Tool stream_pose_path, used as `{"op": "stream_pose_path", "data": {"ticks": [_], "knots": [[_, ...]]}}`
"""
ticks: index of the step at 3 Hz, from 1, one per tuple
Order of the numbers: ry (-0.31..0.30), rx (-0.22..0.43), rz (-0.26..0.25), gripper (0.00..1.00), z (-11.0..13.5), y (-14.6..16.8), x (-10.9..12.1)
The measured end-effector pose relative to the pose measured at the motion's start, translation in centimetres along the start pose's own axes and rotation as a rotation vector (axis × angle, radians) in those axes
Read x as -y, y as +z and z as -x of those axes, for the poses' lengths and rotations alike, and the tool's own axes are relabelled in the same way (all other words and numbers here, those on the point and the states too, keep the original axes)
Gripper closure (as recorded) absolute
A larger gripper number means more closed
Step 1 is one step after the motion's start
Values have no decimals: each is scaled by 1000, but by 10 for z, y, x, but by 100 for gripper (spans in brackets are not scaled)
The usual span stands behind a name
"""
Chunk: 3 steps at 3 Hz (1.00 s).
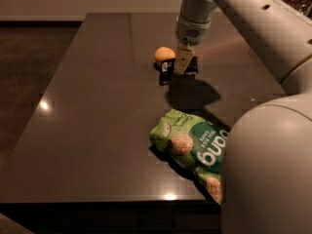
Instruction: Move rxbar chocolate near orange
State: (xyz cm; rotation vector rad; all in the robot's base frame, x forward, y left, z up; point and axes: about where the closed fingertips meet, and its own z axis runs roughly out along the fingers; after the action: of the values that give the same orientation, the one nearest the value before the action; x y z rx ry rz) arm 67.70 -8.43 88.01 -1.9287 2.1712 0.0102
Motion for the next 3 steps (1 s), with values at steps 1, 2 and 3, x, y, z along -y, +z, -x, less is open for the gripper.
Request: {"op": "stream_pose_path", "data": {"ticks": [1, 2, 3], "knots": [[-5, 1, 27, 53, -7, 5, -2], [-6, 8, 20, 21, -5, 9, 2], [-7, 15, 11, 0, -3, 13, 5]]}}
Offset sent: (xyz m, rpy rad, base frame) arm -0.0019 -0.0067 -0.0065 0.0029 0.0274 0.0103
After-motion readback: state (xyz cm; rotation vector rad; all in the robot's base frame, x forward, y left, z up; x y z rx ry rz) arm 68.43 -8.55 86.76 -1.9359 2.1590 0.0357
